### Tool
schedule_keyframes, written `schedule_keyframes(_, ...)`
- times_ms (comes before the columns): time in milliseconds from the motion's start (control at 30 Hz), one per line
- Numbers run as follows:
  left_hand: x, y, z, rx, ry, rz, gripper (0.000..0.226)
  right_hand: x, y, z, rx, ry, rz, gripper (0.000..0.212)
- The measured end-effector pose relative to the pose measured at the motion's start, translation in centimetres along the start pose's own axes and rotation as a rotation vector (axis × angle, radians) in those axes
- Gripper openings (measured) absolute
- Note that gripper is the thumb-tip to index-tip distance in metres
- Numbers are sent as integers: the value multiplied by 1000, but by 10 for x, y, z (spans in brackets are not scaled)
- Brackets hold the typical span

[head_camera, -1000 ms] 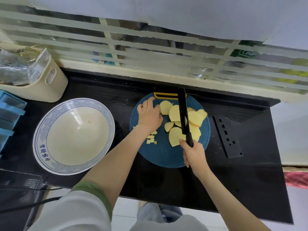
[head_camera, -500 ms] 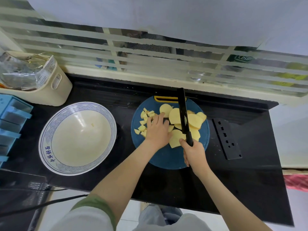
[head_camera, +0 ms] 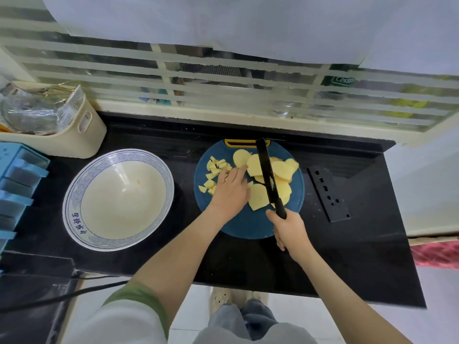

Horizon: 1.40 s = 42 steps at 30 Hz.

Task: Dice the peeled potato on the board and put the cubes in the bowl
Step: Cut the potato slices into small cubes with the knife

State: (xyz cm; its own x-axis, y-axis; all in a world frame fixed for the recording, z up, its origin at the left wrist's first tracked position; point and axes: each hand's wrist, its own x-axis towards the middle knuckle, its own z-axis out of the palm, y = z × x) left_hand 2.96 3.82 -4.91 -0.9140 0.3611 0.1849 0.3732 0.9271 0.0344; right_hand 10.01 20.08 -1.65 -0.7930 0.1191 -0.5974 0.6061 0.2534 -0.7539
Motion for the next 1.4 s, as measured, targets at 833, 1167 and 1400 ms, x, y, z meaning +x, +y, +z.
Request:
schedule_keyframes(833,-76,48,-5,-106,-256,-327,44,-53,55,1,-149,-66,190,23)
schedule_keyframes(1167,-69,15,0,-144,-181,-204,55,-46,57,-4,-154,-118,197,21)
schedule_keyframes(1400,-76,23,10,-397,-173,-430,24,-45,60,20,-125,-80,207,20)
